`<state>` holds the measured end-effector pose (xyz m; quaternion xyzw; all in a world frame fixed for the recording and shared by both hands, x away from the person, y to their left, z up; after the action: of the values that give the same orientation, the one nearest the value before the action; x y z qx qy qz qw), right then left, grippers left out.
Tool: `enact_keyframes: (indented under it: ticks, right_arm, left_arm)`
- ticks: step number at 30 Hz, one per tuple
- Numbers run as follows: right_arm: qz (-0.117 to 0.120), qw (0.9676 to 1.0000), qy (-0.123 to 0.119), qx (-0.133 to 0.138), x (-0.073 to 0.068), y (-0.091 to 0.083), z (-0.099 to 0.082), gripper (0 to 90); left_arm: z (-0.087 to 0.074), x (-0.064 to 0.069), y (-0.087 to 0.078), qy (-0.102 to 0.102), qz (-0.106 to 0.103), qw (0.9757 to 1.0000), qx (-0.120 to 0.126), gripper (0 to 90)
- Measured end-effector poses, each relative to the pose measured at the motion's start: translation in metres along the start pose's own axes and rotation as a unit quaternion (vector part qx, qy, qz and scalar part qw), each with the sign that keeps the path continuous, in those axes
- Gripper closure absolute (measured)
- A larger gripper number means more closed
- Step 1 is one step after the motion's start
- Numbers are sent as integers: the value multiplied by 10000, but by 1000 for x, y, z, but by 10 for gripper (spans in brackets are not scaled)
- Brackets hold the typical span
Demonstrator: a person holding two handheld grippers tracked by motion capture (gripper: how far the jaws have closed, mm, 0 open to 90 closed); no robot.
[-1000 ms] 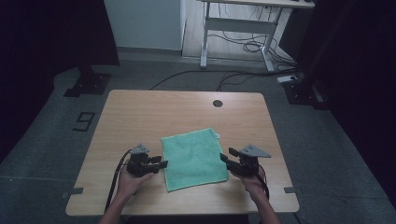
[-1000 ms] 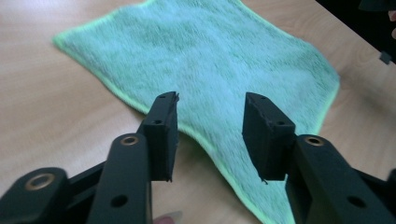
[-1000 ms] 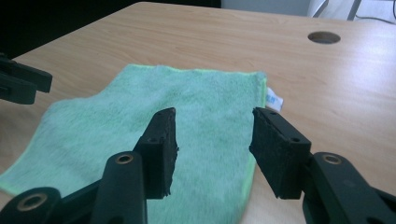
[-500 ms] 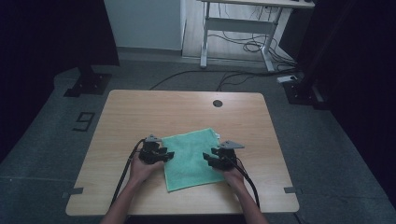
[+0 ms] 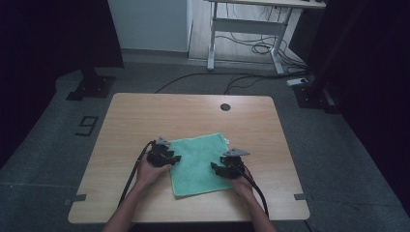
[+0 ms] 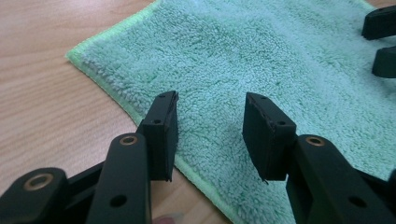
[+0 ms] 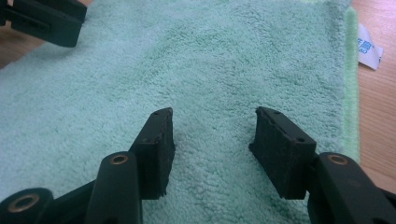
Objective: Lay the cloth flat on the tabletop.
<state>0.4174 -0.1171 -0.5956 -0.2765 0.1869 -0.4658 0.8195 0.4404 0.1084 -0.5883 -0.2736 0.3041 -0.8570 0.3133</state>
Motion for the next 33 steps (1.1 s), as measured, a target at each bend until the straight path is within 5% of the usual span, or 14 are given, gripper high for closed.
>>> enact_keyframes:
  ticks: [19, 33]
  right_arm:
    - [65, 9999, 86, 2, 0, -17, -14, 422]
    - [13, 9999, 148, 6, 12, -9, -7, 446]
  left_arm:
    - [22, 0, 22, 298, 92, 9994, -137, 550]
    - [21, -4, 19, 195, 55, 9997, -106, 576]
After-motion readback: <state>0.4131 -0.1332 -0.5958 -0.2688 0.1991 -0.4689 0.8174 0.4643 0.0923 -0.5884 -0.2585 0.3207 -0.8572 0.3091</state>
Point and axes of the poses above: each handheld gripper's, and its own axes: y roughly forward along the jaws, z roughly out of its top, x roughly to its right, the point moved 7 cm from there along y, roughly forward along the jaws, and after that the axes turned 7 degrees about -z, right-handed, at the moved point
